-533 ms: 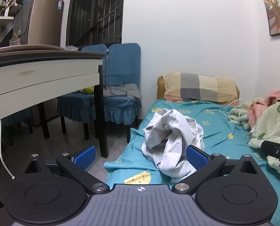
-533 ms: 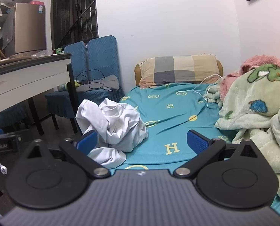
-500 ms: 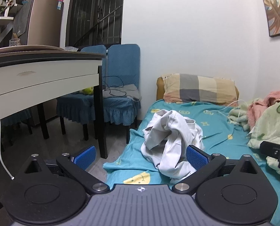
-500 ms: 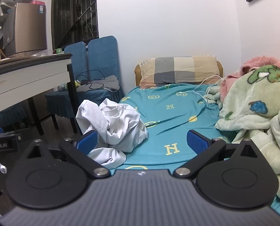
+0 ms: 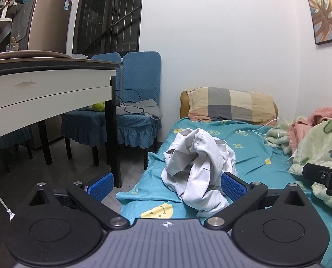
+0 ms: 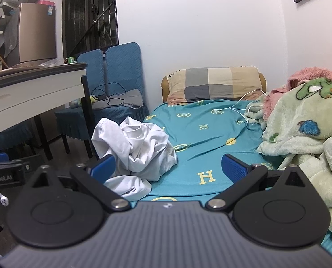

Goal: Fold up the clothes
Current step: 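Approach the crumpled white T-shirt on the bed with both tools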

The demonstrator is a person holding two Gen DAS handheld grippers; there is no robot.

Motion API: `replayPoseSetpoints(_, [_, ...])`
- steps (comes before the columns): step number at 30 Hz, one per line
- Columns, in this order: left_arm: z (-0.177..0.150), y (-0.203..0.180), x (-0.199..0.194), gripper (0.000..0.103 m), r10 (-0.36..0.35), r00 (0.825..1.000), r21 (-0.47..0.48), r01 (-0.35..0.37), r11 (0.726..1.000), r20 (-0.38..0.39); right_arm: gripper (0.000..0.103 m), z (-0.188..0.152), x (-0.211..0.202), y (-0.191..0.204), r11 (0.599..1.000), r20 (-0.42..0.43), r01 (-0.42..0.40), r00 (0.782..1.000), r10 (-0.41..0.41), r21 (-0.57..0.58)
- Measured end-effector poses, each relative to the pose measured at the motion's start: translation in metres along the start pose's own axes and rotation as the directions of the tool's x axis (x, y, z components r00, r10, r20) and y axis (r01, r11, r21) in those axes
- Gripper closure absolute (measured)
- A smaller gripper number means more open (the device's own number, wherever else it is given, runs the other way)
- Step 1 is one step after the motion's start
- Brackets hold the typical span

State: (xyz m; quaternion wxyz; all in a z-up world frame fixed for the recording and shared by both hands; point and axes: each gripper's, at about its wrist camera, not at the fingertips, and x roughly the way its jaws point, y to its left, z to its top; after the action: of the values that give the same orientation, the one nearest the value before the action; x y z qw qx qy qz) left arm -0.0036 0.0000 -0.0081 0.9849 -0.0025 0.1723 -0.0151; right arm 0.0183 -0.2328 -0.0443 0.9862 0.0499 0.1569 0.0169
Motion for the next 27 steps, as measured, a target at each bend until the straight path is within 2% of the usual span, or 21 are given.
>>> replayPoseSetpoints(19, [-0.005, -0.003, 0.007, 0.000, -0.004, 1.000, 0.007, 0.004, 1.000, -0.015, 0.000, 0.003, 0.000, -0.001, 1.000, 0.000, -0.001, 1.000, 0.001, 0.007])
replayPoseSetpoints(27, [-0.007, 0.004, 0.015, 0.000, -0.046, 0.998, -0.049, 0.044, 0.998, -0.052, 0.000, 0.004, 0.000, -0.003, 1.000, 0.001, 0.028, 1.000, -0.028, 0.014])
